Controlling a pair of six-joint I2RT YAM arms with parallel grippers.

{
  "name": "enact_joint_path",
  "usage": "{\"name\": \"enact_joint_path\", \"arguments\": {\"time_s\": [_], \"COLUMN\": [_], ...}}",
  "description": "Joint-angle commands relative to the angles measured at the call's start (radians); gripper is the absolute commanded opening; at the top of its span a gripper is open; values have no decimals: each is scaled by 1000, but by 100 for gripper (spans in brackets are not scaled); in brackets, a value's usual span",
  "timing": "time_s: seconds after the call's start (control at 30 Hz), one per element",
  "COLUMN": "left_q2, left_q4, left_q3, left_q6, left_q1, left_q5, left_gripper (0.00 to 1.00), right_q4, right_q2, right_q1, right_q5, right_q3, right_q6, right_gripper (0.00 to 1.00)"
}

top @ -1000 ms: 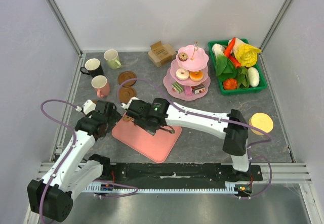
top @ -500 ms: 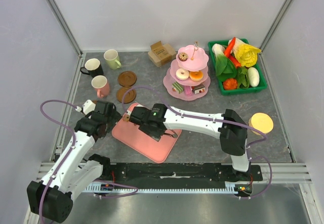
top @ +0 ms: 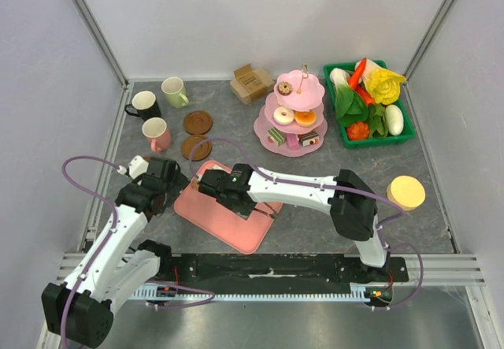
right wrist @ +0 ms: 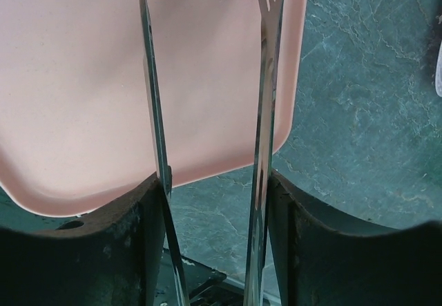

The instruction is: Serve the afternoon tea

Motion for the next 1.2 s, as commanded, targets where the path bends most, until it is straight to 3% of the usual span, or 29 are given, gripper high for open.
{"name": "enact_joint_path", "arguments": {"time_s": [0.0, 1.17], "left_q2": [-17, -100], "left_q4": [27, -9], "left_q3": [-6, 14], "left_q6": [-4, -1], "left_q1": [-4, -4], "left_q5": [-8, -3], "left_gripper": [99, 99], "right_q4": [-21, 3], "right_q2": [-1, -198], "right_q1": [-5, -6], "right_q5": [50, 69], "right_q3": [47, 29], "right_q6": [20, 93], "right_gripper": [61, 46]}}
